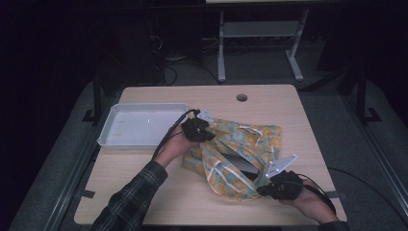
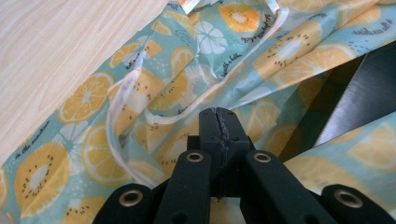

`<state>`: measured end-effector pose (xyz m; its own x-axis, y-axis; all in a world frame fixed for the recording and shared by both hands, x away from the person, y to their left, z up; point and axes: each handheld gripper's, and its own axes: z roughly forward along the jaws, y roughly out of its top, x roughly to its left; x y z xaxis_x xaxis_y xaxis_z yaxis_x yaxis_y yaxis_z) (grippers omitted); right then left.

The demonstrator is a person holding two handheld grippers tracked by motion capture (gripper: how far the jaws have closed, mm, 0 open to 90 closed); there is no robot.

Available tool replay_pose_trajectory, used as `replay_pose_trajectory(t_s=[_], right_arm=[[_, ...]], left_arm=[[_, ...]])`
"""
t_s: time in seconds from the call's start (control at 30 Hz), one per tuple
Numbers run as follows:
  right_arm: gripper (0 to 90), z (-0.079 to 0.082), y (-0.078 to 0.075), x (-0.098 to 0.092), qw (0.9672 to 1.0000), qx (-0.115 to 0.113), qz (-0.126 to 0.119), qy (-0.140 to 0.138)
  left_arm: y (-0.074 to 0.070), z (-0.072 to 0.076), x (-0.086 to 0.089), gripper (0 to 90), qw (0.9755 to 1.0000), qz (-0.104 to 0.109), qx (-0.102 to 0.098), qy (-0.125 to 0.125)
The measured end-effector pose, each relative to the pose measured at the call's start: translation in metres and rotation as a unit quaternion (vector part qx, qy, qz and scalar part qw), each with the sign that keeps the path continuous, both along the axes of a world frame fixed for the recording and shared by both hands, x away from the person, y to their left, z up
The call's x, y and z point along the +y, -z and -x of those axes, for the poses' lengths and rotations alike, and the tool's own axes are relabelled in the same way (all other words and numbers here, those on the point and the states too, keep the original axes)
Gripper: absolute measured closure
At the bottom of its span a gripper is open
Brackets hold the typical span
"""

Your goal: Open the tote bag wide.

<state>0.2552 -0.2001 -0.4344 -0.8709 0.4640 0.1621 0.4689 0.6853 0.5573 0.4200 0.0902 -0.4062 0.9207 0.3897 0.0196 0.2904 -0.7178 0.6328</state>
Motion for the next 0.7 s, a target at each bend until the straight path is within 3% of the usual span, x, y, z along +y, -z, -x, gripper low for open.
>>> replay_pose_trajectory(t_s=[0.33,0.7], right_arm=[[89.5,0.003,0.008,0.0,0.9997,0.002,0.024,-0.012],[89.6,0.003,0.014,0.002,0.9985,0.001,0.05,-0.024]], left_arm=[[0.01,-0.01,0.002,89.8,0.9997,-0.004,0.009,-0.022],[0.023,-0.014,-0.004,89.8,0.9979,-0.057,0.01,-0.029]])
